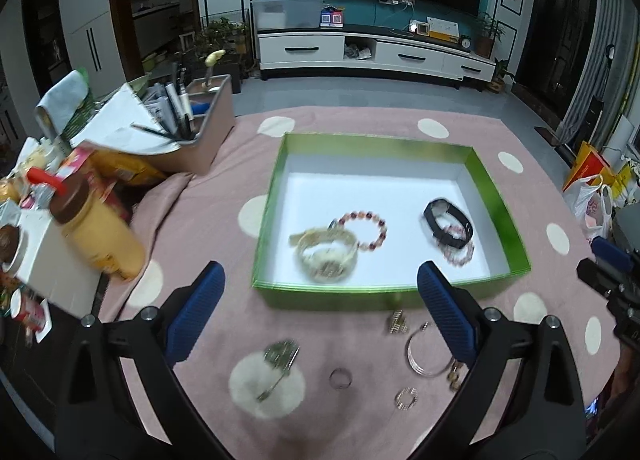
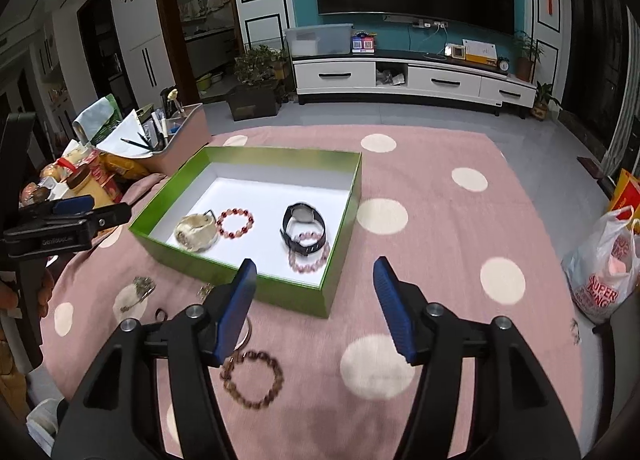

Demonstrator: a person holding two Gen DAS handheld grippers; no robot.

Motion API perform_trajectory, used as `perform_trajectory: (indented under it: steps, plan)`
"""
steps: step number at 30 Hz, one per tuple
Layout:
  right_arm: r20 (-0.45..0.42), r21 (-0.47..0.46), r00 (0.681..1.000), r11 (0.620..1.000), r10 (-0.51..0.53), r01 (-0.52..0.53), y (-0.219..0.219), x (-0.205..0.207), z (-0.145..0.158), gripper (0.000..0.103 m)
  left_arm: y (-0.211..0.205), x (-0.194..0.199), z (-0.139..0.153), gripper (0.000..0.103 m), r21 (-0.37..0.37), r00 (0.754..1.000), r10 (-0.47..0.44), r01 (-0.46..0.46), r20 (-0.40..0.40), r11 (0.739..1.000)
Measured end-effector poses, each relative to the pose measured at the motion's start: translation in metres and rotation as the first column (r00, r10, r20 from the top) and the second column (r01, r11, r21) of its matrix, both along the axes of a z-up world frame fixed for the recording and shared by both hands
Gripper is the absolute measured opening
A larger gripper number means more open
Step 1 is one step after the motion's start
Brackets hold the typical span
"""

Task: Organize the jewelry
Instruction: 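Withdraw both tools from the box toward the remaining jewelry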

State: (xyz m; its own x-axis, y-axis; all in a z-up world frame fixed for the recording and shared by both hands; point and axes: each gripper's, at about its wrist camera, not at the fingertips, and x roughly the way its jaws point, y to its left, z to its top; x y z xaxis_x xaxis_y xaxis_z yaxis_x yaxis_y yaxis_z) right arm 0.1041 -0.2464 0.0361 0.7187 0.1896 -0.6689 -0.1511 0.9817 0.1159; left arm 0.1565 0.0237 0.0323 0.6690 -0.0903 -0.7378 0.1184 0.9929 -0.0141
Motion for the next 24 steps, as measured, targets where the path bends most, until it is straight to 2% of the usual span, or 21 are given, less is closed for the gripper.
perform_trajectory:
  steps: [4,12,24]
  plan:
    - [-0.011,0.022,1.0,1.0,0.016,-0.016,0.002,-0.015,-0.002,0.063,0.011,-0.023,-0.005,0.099,0.023,1.0,0.014,-0.015,0.005,1.0]
    - [-0.045,0.045,0.997,0.997,0.07,-0.068,0.013,-0.042,-0.011,0.064,0.026,-0.065,-0.023,0.099,0.02,1.0,0.023,-0.023,-0.02,1.0]
    - [-0.137,0.041,0.982,0.991,0.131,-0.126,0.033,-0.066,-0.05,0.064,-0.007,-0.104,-0.053,0.099,0.044,0.997,-0.063,0.065,-0.038,0.997]
